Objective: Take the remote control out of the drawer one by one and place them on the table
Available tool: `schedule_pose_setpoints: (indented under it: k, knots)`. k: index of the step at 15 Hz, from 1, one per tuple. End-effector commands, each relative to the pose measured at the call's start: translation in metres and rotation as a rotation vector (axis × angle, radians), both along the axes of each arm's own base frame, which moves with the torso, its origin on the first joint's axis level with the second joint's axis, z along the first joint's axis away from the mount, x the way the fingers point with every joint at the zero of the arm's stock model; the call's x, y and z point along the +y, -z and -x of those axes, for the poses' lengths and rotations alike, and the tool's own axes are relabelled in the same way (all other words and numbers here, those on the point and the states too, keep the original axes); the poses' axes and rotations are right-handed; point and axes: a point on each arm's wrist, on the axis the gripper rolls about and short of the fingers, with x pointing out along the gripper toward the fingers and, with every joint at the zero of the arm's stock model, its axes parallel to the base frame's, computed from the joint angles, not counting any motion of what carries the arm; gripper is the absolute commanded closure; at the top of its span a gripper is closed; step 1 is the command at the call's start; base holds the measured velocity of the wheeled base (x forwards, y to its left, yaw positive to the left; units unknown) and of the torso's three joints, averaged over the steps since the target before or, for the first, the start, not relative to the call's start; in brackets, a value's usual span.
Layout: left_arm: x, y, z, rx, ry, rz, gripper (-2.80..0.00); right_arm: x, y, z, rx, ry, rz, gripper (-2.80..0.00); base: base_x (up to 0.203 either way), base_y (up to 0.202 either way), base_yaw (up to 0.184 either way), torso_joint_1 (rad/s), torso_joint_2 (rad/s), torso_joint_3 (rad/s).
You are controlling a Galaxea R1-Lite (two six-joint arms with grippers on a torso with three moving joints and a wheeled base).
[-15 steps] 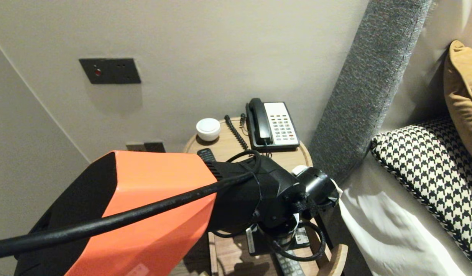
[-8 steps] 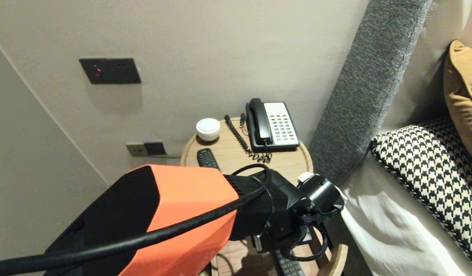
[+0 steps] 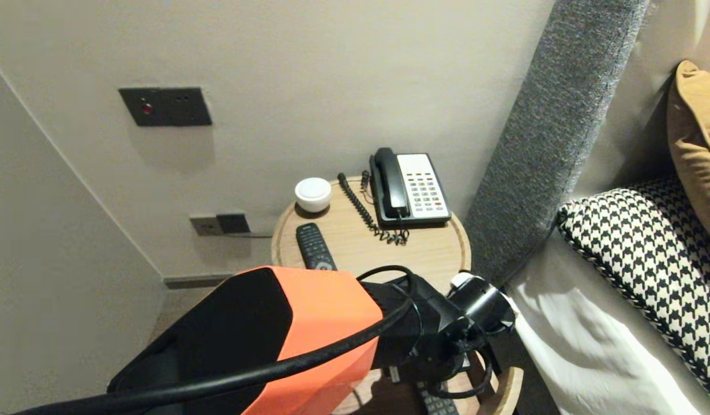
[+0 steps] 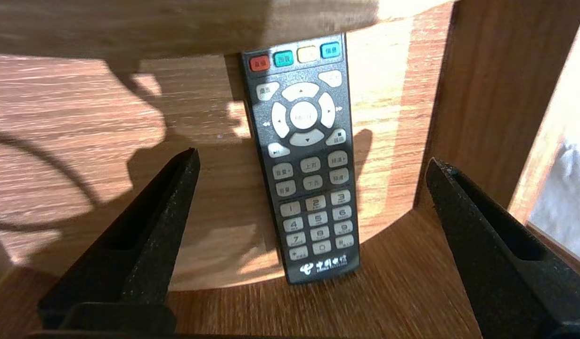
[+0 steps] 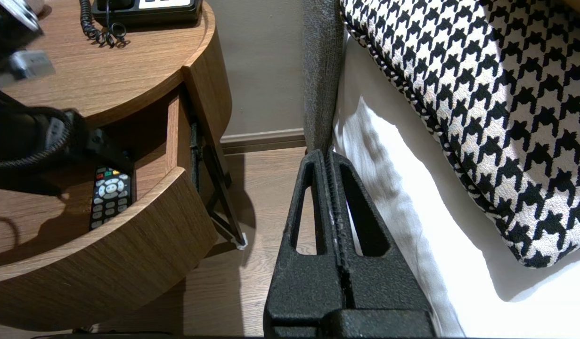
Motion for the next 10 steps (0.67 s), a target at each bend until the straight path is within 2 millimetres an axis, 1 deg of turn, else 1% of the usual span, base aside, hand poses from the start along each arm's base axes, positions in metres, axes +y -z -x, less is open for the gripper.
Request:
schedule_pose_setpoints:
  k: [1, 4, 6, 10]
  knots:
    - [-0.002, 0.011, -0.002, 0.005, -0.009, -0.014, -2.8, 0.0, 0.011, -0.003, 0.039, 0.0, 0.0, 0.0, 0.0, 0.0, 0.0, 0.0, 0.0, 0.0]
    - [-0.004, 0.018, -0.003, -0.001, -0.015, -0.013, -2.8, 0.0, 0.011, -0.003, 0.04, 0.0, 0.0, 0.0, 0.0, 0.0, 0.0, 0.0, 0.0, 0.0]
    - [-0.005, 0.025, -0.005, -0.028, -0.026, -0.04, -2.8, 0.0, 0.011, -0.003, 0.04, 0.0, 0.0, 0.0, 0.0, 0.0, 0.0, 0.0, 0.0, 0.0]
    - [-0.005, 0.03, -0.012, -0.04, -0.037, -0.027, -2.8, 0.0, 0.011, -0.003, 0.04, 0.0, 0.0, 0.0, 0.0, 0.0, 0.0, 0.0, 0.0, 0.0]
